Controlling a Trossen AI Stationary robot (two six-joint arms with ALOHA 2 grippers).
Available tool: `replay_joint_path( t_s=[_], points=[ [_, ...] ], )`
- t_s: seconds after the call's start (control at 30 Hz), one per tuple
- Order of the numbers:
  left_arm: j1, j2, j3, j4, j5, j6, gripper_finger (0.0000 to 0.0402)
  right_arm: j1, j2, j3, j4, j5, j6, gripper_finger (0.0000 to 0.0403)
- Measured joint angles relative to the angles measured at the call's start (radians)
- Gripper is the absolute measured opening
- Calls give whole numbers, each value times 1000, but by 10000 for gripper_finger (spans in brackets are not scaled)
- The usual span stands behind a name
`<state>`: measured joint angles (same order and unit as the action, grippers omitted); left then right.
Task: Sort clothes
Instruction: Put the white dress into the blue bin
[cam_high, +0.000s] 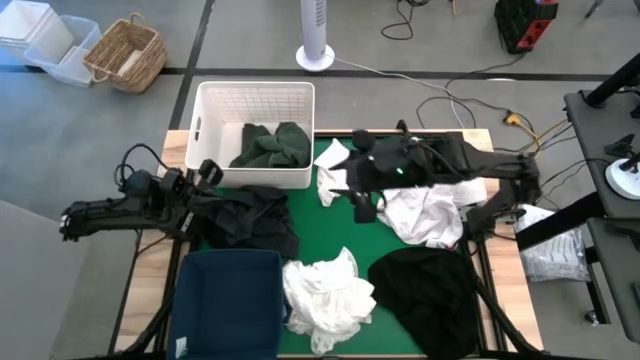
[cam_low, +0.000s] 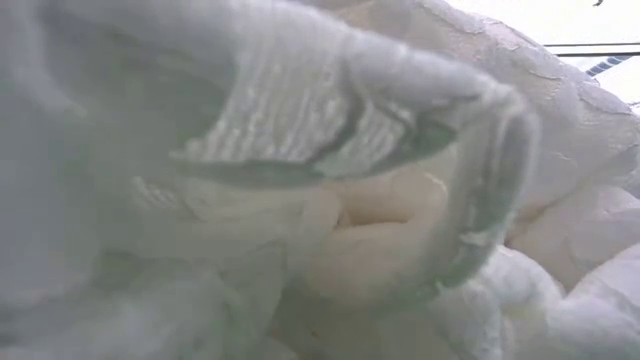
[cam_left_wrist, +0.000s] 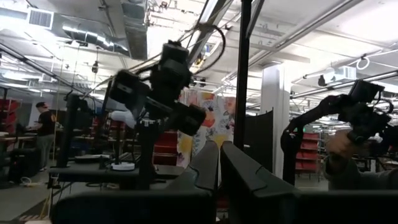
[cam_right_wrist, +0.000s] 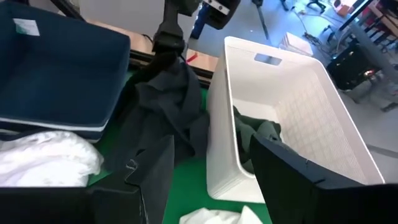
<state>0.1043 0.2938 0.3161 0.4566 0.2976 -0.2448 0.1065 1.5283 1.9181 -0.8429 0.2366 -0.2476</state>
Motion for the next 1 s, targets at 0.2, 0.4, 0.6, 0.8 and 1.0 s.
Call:
replay_joint_path(
  t_s=[0.2, 0.4, 0.6, 0.8, 1.0],
  points=[
    [-1, 67, 31, -2, 0, 0, 0, 70, -148, -239, 97, 61, 60, 203],
    [-2, 126, 64, -3, 1, 0, 0, 122, -244, -412, 128, 79, 121, 203],
    [-35, 183, 84, -5, 1, 6, 0, 166, -304, -558, 175, 79, 153, 201],
    [-106, 226, 112, -15, 1, 26, 0, 206, -349, -684, 225, 79, 186, 201],
    [-200, 296, 158, -78, -103, 52, 0, 222, -395, -780, 272, 79, 208, 203]
  ],
)
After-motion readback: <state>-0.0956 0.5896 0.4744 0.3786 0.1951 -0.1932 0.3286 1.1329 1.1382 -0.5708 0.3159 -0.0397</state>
